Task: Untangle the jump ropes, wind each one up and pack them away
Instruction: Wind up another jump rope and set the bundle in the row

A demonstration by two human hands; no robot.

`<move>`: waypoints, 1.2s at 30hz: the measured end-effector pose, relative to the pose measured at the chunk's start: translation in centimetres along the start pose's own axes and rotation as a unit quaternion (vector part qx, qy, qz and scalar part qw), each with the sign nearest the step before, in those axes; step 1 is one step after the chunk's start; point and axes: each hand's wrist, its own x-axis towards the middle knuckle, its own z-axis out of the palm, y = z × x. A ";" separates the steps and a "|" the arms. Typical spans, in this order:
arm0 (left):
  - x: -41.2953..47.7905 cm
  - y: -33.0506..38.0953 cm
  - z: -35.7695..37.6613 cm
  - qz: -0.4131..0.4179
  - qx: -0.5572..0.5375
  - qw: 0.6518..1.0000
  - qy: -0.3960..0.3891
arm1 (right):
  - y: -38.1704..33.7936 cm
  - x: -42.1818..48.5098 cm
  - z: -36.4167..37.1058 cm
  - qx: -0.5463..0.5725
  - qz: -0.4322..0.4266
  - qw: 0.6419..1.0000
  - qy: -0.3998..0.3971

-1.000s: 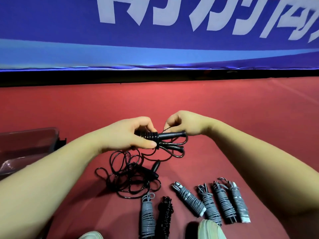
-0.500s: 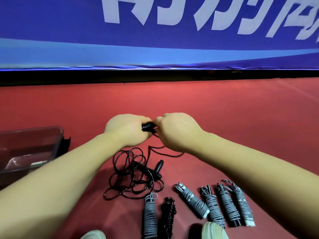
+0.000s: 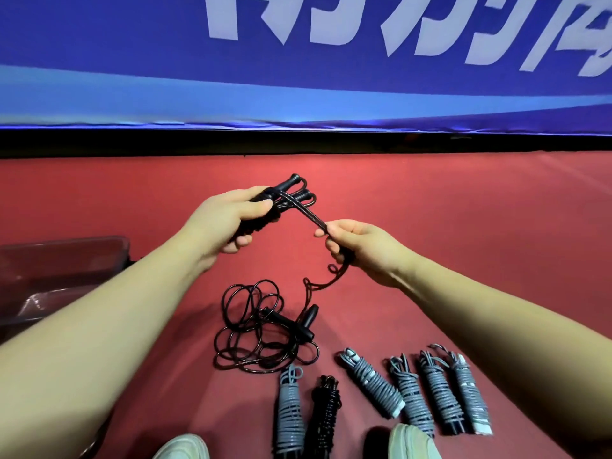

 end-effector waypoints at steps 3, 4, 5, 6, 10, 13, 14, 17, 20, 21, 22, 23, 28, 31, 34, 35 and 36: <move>-0.3 0.3 0.7 -0.015 -0.095 0.995 -0.036 | 0.3 -0.4 0.2 -0.127 -0.099 0.986 0.040; -0.3 0.4 0.9 -0.018 -0.124 0.992 -0.030 | 0.3 -0.6 0.8 -0.155 -0.123 0.979 0.044; -0.3 0.6 1.2 -0.017 -0.150 0.988 -0.021 | 0.2 -0.8 1.6 -0.178 -0.146 0.972 0.047; -0.4 0.8 1.4 -0.012 -0.170 0.985 -0.010 | 0.2 -1.0 2.4 -0.203 -0.169 0.963 0.055; -0.8 1.3 2.1 0.002 -0.219 0.975 0.037 | -0.2 -0.6 2.8 -0.348 -0.267 0.889 0.132; -1.2 1.4 2.0 0.016 -0.240 0.970 0.020 | -0.4 -0.1 1.9 -0.336 -0.263 0.895 0.125; -1.4 1.5 2.0 0.020 -0.245 0.969 -0.002 | -0.5 -0.1 1.8 -0.315 -0.255 0.907 0.115; -1.5 1.8 2.2 0.023 -0.269 0.961 -0.053 | -0.6 0.3 1.4 -0.324 -0.263 0.904 0.093; -1.8 2.0 2.6 0.008 -0.290 0.955 -0.062 | -0.7 0.6 1.0 -0.389 -0.284 0.873 0.080; -1.9 2.0 2.6 0.002 -0.297 0.953 -0.057 | -0.7 0.5 1.1 -0.396 -0.288 0.869 0.073; -1.9 2.0 2.7 -0.003 -0.300 0.952 -0.053 | -0.6 0.5 1.1 -0.394 -0.295 0.868 0.066; -1.8 2.1 2.8 -0.003 -0.297 0.954 -0.049 | -0.5 0.3 1.1 -0.379 -0.300 0.873 0.059; -1.6 2.7 3.5 0.020 -0.228 0.973 -0.019 | -1.7 0.5 0.6 -0.320 -0.305 0.895 0.054; -1.9 2.4 3.7 0.015 -0.180 0.983 0.020 | -1.8 0.3 0.7 -0.342 -0.305 0.888 0.044; -2.1 2.2 3.4 -0.002 -0.204 0.978 0.047 | -1.6 0.1 0.8 -0.366 -0.322 0.873 0.026; -2.2 2.3 3.3 -0.007 -0.225 0.973 0.046 | -1.6 0.1 0.6 -0.367 -0.320 0.873 0.020; -2.1 2.3 3.1 -0.007 -0.246 0.968 0.041 | -1.7 0.2 0.3 -0.360 -0.314 0.878 0.019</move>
